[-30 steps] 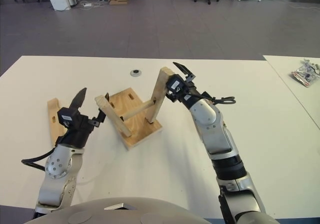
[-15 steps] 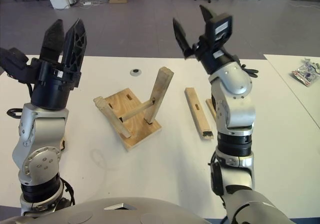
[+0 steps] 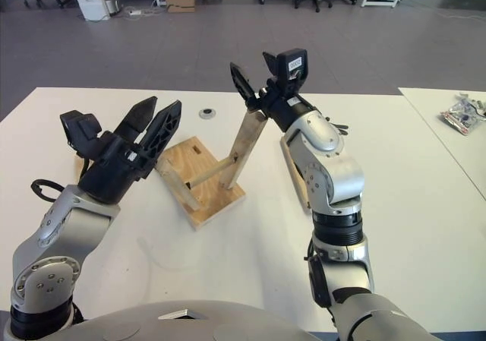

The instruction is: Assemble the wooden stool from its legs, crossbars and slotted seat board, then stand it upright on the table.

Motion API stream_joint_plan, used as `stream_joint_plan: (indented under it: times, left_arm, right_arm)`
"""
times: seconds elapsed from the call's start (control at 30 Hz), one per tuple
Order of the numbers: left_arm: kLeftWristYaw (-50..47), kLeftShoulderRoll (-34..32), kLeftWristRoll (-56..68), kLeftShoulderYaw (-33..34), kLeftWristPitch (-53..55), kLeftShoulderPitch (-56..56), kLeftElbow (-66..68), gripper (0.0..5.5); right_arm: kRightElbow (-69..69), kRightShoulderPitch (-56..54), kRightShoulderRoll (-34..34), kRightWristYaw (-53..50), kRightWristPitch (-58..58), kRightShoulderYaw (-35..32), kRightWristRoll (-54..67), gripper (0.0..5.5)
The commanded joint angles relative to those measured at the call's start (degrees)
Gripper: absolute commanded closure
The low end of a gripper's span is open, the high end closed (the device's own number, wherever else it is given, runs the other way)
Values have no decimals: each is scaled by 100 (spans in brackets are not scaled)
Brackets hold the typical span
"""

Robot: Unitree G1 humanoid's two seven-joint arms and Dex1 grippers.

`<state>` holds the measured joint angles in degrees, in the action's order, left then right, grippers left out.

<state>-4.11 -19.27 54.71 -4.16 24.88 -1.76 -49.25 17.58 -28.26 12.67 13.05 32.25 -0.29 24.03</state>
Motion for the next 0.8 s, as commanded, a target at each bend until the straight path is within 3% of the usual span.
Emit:
stream_joint_plan:
  times: [0.03, 0.23, 0.4, 0.53, 0.63, 0.8]
  left_arm:
    - [88, -141, -323, -348, 801, -589, 1404, 184]
    - [833, -230, 353, 612, 291, 275, 1242, 184]
    - [601, -58, 2132, 1296, -136, 885, 411, 184]
    - [138, 261, 2908, 1999, -962, 1631, 616, 184]
    - [218, 162, 2336, 2086, -1019, 1508, 943, 184]
    - [460, 202, 1267, 1932, -1064, 1084, 1241, 184]
  right_arm:
    - [-472, 401, -55, 140, 420, 380, -105, 166]
    - [-207, -308, 63, 292, 681, -252, 454, 166]
    - [-115, -1026, 99, 353, 1065, -791, 1222, 166]
    - [-249, -1420, 189, 299, 1253, -1134, 1595, 166]
    - [-24, -1353, 383, 387, 1740, -1334, 2161, 166]
    - [504, -284, 1142, 850, 2457, -1042, 2392, 166]
